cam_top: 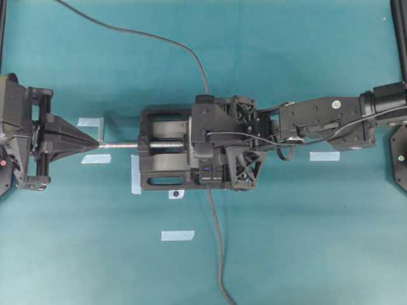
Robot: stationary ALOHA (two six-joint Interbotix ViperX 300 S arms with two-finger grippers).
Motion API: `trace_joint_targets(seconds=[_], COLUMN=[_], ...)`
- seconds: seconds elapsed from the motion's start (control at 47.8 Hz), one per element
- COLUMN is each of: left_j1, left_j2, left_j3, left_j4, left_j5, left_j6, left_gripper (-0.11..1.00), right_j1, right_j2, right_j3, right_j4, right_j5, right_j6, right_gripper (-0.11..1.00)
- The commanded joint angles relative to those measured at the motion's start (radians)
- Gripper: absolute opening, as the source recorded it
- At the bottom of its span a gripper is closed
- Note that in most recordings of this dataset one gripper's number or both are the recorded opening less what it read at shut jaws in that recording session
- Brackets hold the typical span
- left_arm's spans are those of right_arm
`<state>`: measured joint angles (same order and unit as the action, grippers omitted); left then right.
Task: Insert the USB into the second port from the front of the fixed hub.
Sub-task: 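Align the plug with the second port and push it in, then open the right gripper and lift it off the inserted plug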
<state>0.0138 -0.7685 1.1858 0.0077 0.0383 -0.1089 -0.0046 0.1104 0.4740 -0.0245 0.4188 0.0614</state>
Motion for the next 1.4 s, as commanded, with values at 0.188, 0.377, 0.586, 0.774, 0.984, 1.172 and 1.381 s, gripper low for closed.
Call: trace_joint_targets(seconds=[0.188,0.377,0.586,0.774,0.984,1.172,1.381], left_j1=[0.002,0.002,0.002,0.000,0.000,0.002,0.000], left_j2=[0.002,0.002,0.002,0.002,0.002,0.002,0.002], left_j3=[-0.017,-0.017,-0.015,-0.015,-0.015,-0.015,-0.015], left_j4=[0.002,0.002,0.002,0.002,0.002,0.002,0.002], left_j5=[-0.011,-0.011,-0.011,-0.011,-0.011,-0.011,-0.011], left_j6=[-0.002,-0.002,-0.002,-0.002,-0.002,-0.002,-0.002], left_gripper=[0.00,0.00,0.00,0.00,0.00,0.00,0.00], right_j1=[0.002,0.002,0.002,0.002,0.002,0.002,0.002], right_j2=[0.002,0.011,0.021,0.025,0.025,0.025,0.025], right_j3=[0.000,0.000,0.000,0.000,0.000,0.000,-0.008], right_j4=[0.003,0.003,0.005,0.005,0.005,0.005,0.006], right_j5=[0.005,0.005,0.006,0.006,0.006,0.008,0.032], right_j6=[-0.003,-0.005,-0.005,-0.005,-0.005,-0.002,0.002], right_gripper=[0.05,0.05,0.05,0.05,0.05,0.05,0.05])
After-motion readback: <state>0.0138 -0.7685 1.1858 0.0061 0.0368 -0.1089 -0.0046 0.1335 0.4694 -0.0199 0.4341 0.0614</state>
